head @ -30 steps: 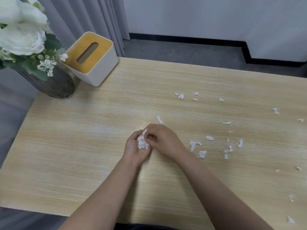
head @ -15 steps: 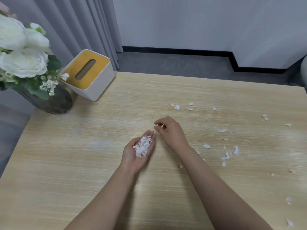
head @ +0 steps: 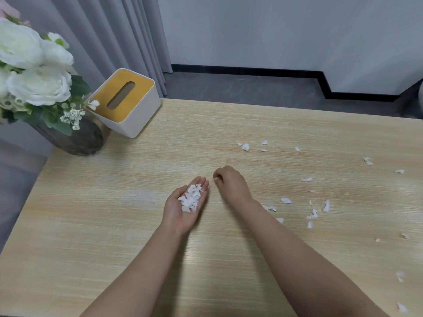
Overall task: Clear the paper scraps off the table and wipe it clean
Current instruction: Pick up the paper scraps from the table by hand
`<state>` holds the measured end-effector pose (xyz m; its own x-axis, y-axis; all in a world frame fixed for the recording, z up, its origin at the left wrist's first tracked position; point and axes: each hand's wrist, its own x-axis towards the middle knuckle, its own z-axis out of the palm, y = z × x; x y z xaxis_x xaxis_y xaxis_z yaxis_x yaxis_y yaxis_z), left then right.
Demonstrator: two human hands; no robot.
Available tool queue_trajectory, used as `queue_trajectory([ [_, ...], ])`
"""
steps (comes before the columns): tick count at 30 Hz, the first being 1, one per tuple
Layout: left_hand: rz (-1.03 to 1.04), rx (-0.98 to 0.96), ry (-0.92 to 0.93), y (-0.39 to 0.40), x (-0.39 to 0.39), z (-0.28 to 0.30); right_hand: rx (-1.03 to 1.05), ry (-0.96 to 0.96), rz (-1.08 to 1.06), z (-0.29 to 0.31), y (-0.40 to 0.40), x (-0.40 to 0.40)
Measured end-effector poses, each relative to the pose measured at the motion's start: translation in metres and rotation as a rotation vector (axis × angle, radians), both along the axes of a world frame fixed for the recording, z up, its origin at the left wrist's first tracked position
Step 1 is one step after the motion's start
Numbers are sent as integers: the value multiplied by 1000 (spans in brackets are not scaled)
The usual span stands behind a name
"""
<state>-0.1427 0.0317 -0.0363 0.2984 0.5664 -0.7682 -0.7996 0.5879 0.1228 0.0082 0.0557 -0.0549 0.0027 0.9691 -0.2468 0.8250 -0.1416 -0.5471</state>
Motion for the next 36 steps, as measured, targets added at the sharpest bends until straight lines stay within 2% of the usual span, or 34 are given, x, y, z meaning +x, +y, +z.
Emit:
queue_trajectory([
  [5,20,3,-20,4,11,4,143,322,-131,40,-1,-4],
  [9,-4,69,-56,6,27,21,104,471,-87,69,-5,-6],
  [12,-42,87,-50,9,35,24,61,464,60,79,-10,-6],
  [15,-31,54,-22,14,38,8,22,362,183,79,-17,-8],
  [19,-87,2,-23,15,40,-2,28,158,268,70,-18,-5],
  [22,-82,-5,-27,14,44,-1,43,149,301,65,-18,1],
  [29,-16,31,-81,12,56,12,111,396,31,61,-6,23],
  [33,-63,61,-104,12,54,6,200,320,-179,47,12,48],
  [36,-77,127,-160,10,48,3,175,220,-328,30,23,72],
])
